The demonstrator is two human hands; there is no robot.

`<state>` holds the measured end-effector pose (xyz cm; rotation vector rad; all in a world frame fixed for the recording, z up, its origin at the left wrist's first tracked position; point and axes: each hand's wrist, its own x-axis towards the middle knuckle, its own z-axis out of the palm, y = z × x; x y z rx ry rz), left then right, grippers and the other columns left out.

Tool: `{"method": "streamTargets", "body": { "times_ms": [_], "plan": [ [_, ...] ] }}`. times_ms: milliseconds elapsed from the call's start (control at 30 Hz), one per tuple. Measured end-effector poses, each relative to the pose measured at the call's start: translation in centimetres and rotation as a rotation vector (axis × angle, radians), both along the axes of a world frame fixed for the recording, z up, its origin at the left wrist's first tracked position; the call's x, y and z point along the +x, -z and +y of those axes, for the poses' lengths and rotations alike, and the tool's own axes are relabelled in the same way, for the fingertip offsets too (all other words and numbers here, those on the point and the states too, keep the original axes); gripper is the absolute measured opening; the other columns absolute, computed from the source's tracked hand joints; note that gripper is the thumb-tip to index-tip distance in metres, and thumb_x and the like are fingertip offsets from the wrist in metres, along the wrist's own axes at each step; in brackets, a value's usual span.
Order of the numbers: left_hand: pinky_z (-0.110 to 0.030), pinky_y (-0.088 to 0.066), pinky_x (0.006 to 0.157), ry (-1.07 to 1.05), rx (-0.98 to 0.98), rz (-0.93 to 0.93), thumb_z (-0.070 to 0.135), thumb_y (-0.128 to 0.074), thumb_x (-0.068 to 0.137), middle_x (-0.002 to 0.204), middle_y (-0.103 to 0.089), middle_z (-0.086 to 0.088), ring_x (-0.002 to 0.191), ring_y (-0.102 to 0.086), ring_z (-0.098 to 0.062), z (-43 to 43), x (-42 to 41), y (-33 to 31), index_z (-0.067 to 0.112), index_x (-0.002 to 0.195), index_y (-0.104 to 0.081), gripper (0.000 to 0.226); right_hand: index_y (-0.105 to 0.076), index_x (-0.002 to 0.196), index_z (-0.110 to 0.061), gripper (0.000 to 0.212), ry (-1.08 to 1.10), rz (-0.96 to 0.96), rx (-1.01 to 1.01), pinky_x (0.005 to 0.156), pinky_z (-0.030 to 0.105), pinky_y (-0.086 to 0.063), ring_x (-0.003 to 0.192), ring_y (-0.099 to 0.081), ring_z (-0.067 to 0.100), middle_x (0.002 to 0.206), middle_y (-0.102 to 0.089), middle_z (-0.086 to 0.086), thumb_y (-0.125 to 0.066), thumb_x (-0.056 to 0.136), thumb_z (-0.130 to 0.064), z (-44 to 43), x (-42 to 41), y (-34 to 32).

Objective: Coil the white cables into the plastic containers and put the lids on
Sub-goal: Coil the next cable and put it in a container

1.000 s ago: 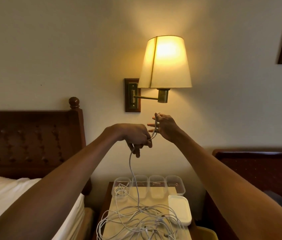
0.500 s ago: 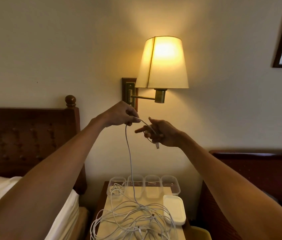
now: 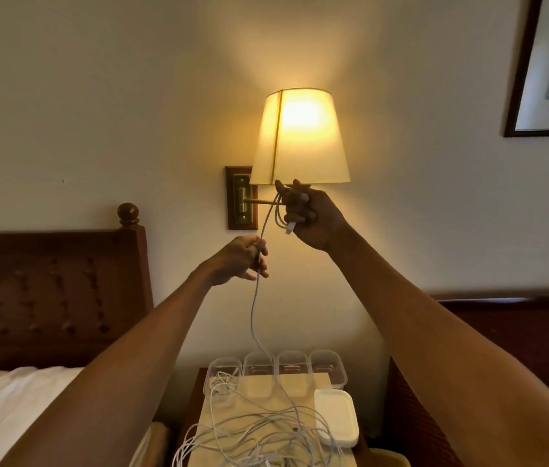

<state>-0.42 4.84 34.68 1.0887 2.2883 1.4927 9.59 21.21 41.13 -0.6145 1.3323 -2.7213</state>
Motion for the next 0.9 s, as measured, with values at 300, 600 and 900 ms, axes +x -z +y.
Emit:
{"method": "streamTargets", "body": {
  "times_ms": [300,600,900],
  "plan": [
    [-0.021,-0.034,0.042,-0.132,-0.169,0.249,0.018,-0.039,0.106,0.079,-0.051,-0.002,0.052,-0.041,-0.011,0.9,0.4,-1.8,0.013,0.110,-0.065,0.028,-0.038,0.135,0.007,0.039,0.284,0.062,-0.092,0.064,0.020,-0.053,0.068,-0.065,0.013,0.118,-0.067,0.017,-0.036,0.105,-0.018,-0.7,-0.6,-2.0],
    [-0.025,-0.055,0.065,0.056,-0.435,0.402,0.026,-0.052,0.102,0.087,-0.061,0.000,0.073,-0.063,-0.014,2.4,4.6,-3.3,0.015,0.127,-0.062,0.029,-0.044,0.126,0.002,0.028,0.704,-0.081,0.218,0.094,0.045,-0.049,0.124,-0.053,0.039,0.135,-0.049,0.023,-0.039,0.104,-0.013,1.7,-2.3,2.3],
    [-0.026,-0.059,0.070,0.002,-0.341,0.679,0.022,-0.064,0.095,0.097,-0.069,-0.001,0.080,-0.068,-0.012,1.1,2.1,-6.1,0.012,0.108,-0.072,0.018,-0.051,0.093,-0.001,0.017,0.473,-0.116,0.780,0.078,0.032,-0.054,0.077,-0.063,0.019,0.094,-0.054,0.015,-0.046,0.101,-0.015,2.0,-2.5,5.9]
  ]
}}
